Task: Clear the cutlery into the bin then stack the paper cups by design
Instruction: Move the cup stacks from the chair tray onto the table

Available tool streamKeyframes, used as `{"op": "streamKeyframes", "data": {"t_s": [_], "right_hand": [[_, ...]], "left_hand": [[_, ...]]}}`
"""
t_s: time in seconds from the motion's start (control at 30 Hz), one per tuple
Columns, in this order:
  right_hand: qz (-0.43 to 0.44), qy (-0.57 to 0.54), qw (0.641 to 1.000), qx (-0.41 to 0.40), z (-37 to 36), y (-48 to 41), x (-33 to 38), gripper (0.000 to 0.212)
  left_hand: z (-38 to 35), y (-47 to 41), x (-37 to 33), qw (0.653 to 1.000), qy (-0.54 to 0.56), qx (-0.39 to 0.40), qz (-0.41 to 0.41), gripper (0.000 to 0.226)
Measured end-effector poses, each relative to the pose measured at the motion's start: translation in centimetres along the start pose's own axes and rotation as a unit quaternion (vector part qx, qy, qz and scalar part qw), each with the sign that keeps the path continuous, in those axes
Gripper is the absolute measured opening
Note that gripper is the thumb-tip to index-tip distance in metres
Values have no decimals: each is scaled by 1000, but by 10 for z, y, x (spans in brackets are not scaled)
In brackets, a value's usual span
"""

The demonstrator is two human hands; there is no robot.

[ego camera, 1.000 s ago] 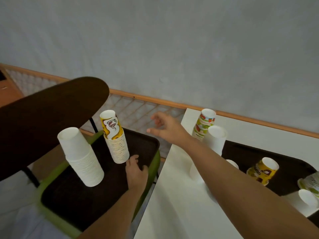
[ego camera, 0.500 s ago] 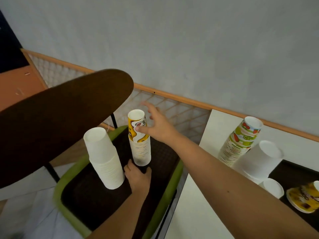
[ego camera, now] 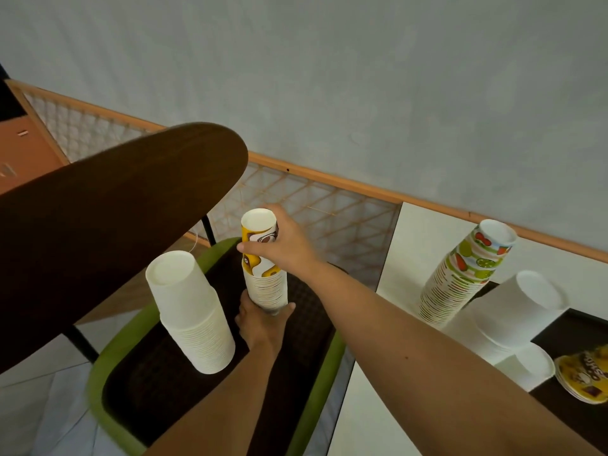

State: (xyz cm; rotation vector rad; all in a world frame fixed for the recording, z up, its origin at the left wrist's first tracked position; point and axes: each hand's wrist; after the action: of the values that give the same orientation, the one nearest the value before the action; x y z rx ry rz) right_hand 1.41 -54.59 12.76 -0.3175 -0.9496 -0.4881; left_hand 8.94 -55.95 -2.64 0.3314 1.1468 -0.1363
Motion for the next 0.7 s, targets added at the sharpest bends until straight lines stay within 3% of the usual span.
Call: {"op": "streamKeyframes", "data": {"t_s": [0.13,0.43,0.7], "right_hand": [[-24,-1,1000,-4,11,2,-6,59],[-76,-37,996,-42,38,12,-14,60],[-55,18,996,-65,67,38,-5,66]], "left_hand": [[-2,-5,-2,1000,-28,0,9,96],[-10,1,-1,998,19,22,-55,91],[-21,23,-18,991,51,70,-106,89]]}}
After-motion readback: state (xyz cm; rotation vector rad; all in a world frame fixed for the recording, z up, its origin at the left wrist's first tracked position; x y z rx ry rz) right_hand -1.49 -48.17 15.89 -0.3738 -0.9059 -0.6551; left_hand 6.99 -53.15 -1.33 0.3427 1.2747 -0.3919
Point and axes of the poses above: each hand's wrist, its own y-axis away from the middle knuckle, its own z-axis out of the back of the hand, x = y × z, and after that the axes turned 9 degrees about y, right-handed
